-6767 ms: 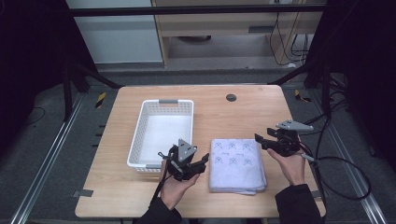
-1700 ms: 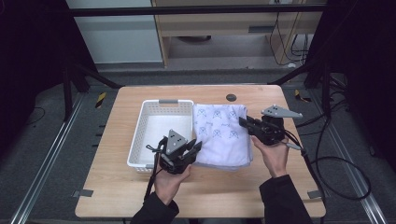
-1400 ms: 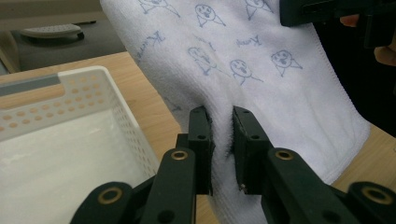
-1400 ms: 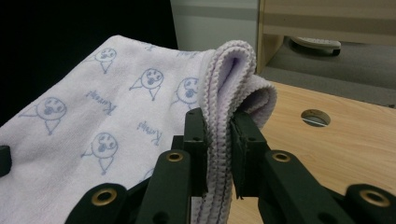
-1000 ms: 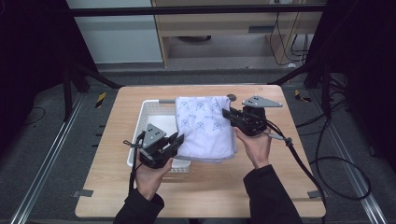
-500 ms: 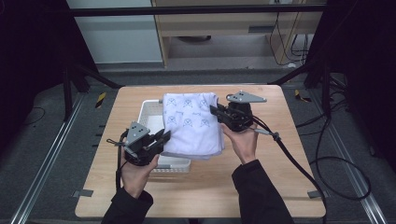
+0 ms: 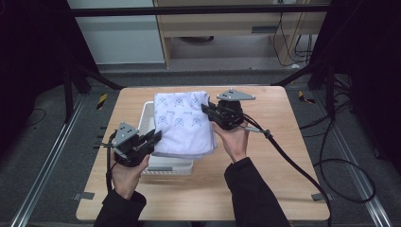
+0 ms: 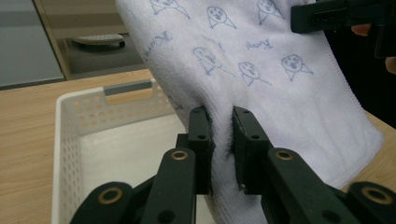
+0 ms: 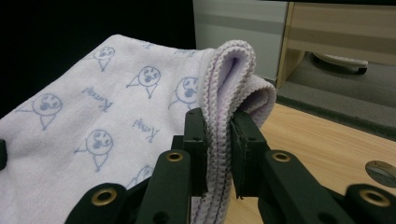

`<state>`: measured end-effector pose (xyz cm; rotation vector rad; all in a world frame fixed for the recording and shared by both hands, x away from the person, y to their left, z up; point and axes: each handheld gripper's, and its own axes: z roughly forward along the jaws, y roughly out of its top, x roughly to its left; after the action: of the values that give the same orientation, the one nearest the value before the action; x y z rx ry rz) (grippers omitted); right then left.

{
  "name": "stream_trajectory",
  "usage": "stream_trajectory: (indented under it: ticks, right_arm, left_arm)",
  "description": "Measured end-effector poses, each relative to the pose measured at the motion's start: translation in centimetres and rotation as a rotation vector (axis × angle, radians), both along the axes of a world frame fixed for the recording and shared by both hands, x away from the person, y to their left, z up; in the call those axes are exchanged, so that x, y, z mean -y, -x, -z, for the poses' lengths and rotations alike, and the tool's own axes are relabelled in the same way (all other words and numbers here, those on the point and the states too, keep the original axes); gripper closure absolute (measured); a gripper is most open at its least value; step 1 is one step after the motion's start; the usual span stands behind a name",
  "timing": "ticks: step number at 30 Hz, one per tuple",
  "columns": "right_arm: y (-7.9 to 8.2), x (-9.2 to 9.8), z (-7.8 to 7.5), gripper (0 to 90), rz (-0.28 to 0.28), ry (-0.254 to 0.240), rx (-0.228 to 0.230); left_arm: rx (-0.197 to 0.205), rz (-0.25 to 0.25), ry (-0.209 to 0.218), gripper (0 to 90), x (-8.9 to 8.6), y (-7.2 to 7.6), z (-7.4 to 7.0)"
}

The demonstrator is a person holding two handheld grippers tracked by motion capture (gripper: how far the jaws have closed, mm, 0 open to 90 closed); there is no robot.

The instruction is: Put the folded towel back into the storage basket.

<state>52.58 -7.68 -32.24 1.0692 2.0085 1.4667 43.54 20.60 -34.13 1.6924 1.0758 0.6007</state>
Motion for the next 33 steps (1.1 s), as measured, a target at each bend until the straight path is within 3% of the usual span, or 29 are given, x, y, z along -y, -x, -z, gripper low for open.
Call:
stream_trajectory:
  ticks: [7, 19, 33]
  right_arm:
    - [-0.5, -1.5, -0.1, 78.6, -0.01, 0.007, 0.005]
    - [-1.7, -5.1, 1.0, 78.5, -0.033, 0.014, -0.008]
    - [-2.8, -6.6, 2.2, 78.5, -0.028, 0.021, -0.012]
  left_arm:
    - [-0.003, -0.016, 0.005, 77.9, -1.3, -0.1, 0.0]
    - [-0.029, -0.068, -0.004, 77.9, -4.1, -0.6, 0.9]
    - [-0.041, -0.083, -0.02, 77.9, -5.2, -1.6, 2.0]
